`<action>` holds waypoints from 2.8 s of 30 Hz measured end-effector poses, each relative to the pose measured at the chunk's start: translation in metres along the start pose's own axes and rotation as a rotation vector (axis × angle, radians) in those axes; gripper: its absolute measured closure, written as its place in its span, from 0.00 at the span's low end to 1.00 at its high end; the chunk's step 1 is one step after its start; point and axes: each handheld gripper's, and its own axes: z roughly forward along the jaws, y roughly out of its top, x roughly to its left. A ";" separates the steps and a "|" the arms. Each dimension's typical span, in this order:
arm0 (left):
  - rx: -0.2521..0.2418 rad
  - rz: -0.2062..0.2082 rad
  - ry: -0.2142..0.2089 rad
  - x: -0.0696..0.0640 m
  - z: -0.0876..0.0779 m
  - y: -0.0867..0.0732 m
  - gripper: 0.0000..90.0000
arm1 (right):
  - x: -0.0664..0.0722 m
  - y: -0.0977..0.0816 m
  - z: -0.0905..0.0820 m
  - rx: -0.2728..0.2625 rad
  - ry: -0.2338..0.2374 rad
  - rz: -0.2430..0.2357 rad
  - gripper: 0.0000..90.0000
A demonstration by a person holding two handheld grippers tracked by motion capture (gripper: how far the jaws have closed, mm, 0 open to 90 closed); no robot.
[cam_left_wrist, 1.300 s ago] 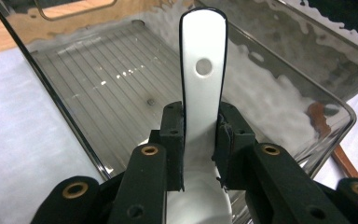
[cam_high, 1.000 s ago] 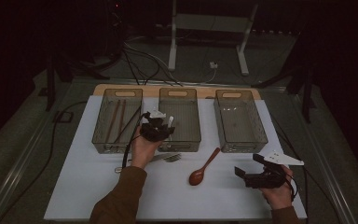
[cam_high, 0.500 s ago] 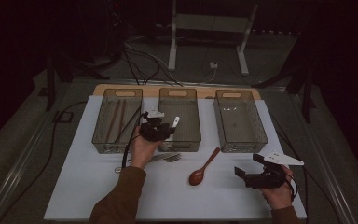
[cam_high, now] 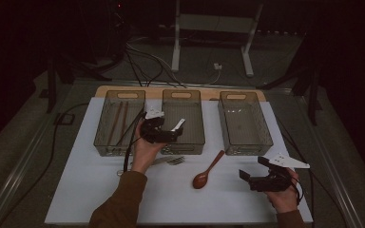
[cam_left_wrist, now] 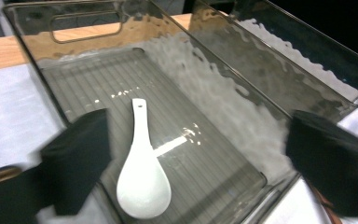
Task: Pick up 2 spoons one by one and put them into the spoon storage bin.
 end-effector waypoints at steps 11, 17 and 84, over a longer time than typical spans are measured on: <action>0.033 0.049 -0.015 -0.021 0.003 -0.001 0.01 | -0.002 0.000 -0.002 -0.023 -0.015 0.007 0.00; 0.039 0.064 -0.064 -0.036 0.005 -0.002 0.01 | -0.003 -0.001 -0.002 -0.033 -0.021 0.009 0.00; 0.377 0.303 -0.125 -0.134 0.081 -0.052 0.64 | -0.004 -0.001 -0.004 -0.043 -0.034 0.010 0.00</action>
